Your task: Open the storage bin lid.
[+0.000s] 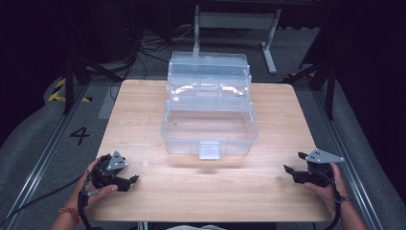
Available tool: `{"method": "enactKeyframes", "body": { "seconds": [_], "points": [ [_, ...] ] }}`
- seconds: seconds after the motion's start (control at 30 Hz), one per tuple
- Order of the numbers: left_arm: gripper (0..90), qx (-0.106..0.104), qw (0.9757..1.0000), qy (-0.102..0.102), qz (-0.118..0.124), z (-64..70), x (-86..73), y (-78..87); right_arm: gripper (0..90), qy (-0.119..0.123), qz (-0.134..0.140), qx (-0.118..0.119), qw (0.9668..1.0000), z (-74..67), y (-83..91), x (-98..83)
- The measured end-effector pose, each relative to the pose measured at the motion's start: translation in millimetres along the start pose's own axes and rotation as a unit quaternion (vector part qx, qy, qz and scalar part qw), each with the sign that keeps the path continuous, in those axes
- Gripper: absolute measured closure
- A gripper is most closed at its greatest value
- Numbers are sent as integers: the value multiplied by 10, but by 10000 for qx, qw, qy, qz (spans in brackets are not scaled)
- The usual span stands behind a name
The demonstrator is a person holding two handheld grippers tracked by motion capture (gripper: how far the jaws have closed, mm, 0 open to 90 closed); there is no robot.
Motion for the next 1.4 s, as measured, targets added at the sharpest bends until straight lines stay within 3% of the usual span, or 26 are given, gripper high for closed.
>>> {"method": "enactKeyframes", "body": {
  "seconds": [0.07, 0.17, 0.3, 0.5, 1.4],
  "points": [
    [161, -89, 9999, 123, 52, -10, -33, 6, 244, -117, -82, 73, 9999, -20, -35, -82],
    [159, -262, 9980, 517, 247, -35, -104, -6, 227, -209, -210, 107, 9995, -57, -109, -184],
    [140, -218, 9970, 605, 420, -17, -124, -26, 193, -444, -210, 134, 9987, -24, -124, -204],
    [139, -58, 9971, 621, 432, -11, -120, -22, 192, -636, -259, 238, 9974, -2, -134, -208],
    [71, -46, 9969, 722, 314, -14, -99, -53, 187, -627, -271, 237, 9974, 4, -139, -208]
  ]
}}
Point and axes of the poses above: each handheld gripper's, and its own axes: y roughly backward along the jaws, x roughly out of its top, z roughly to its right, the point moved 4 cm from there along -y, roughly forward along the jaws, and after that the axes turned 1 degree about z, right-handed, at the moved point
